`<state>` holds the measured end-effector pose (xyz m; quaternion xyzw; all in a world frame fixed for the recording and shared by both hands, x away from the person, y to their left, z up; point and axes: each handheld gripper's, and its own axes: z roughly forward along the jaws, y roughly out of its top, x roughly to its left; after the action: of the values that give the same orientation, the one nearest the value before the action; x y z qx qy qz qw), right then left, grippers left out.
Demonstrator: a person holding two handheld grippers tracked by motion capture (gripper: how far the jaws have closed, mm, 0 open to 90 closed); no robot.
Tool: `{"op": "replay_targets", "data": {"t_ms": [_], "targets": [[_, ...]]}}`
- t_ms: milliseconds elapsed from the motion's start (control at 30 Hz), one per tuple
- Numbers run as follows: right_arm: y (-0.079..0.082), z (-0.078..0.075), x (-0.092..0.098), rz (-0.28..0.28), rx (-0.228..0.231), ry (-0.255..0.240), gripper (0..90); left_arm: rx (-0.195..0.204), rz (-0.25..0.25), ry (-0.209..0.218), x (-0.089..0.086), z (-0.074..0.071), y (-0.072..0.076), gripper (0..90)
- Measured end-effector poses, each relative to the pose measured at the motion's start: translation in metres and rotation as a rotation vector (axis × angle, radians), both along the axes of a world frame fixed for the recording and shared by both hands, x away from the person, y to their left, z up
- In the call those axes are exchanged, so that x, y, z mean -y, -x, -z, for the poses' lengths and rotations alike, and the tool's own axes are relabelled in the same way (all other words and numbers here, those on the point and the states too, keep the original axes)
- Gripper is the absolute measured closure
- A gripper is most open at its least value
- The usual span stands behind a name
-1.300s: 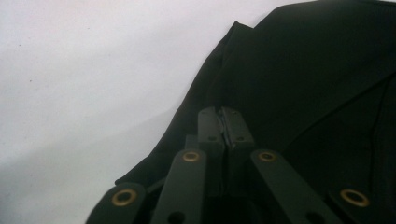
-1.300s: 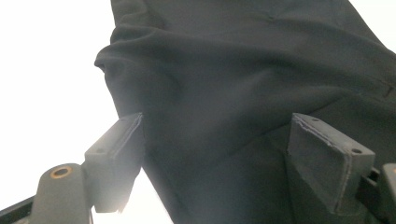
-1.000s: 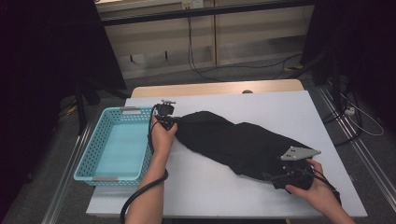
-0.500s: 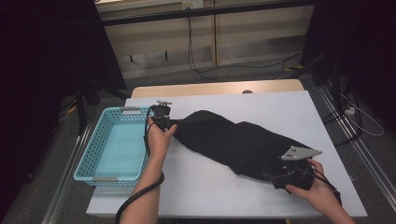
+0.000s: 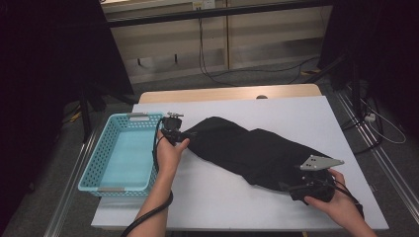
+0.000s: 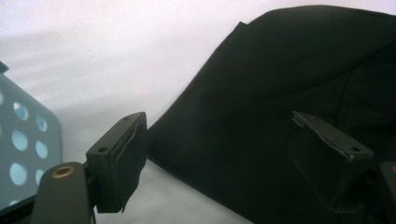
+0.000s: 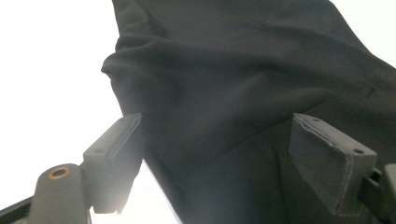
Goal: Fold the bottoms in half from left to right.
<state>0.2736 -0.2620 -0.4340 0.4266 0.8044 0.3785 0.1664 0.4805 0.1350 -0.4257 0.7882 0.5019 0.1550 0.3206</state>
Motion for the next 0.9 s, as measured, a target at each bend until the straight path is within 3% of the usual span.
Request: {"op": "replay_targets", "data": {"t_ms": [133,200,300,367,467,600,733,767,833,867,900], "targets": [[0.002,-0.002,0.002,0.004,0.004,0.014,30.6,0.001,0.013,0.006,0.001,0.000,0.002,20.7],[0.004,-0.005,0.004,-0.008,0.005,-0.001,48.5,0.011,0.028,0.002,0.003,-0.003,0.005,20.5],[0.007,-0.007,0.001,-0.040,-0.005,0.004,62.6,0.018,0.037,0.006,0.003,-0.007,0.008,20.2],[0.011,-0.007,-0.003,-0.070,-0.011,0.014,67.1,0.023,0.040,0.008,0.004,-0.008,0.009,20.0],[0.017,-0.004,-0.009,-0.088,-0.031,0.069,64.0,0.026,0.045,0.004,0.003,-0.008,0.012,19.7],[0.021,0.004,-0.006,-0.075,-0.031,0.101,45.6,0.015,0.037,0.000,0.001,-0.005,0.015,19.3],[0.019,0.012,-0.004,-0.057,-0.042,0.161,45.6,0.015,0.021,0.003,-0.001,0.000,0.016,19.1],[0.020,0.013,-0.003,-0.059,-0.037,0.164,48.8,0.013,0.017,0.008,-0.001,0.001,0.016,18.9],[0.020,0.012,-0.002,-0.064,-0.023,0.182,76.7,0.011,0.014,0.006,-0.002,0.002,0.016,18.9],[0.020,0.011,-0.001,-0.064,-0.007,0.214,83.0,0.010,0.015,0.008,-0.002,0.002,0.016,18.9],[0.019,0.010,0.002,-0.057,-0.021,0.196,84.2,0.013,0.015,0.007,-0.002,0.002,0.016,18.9]]}}
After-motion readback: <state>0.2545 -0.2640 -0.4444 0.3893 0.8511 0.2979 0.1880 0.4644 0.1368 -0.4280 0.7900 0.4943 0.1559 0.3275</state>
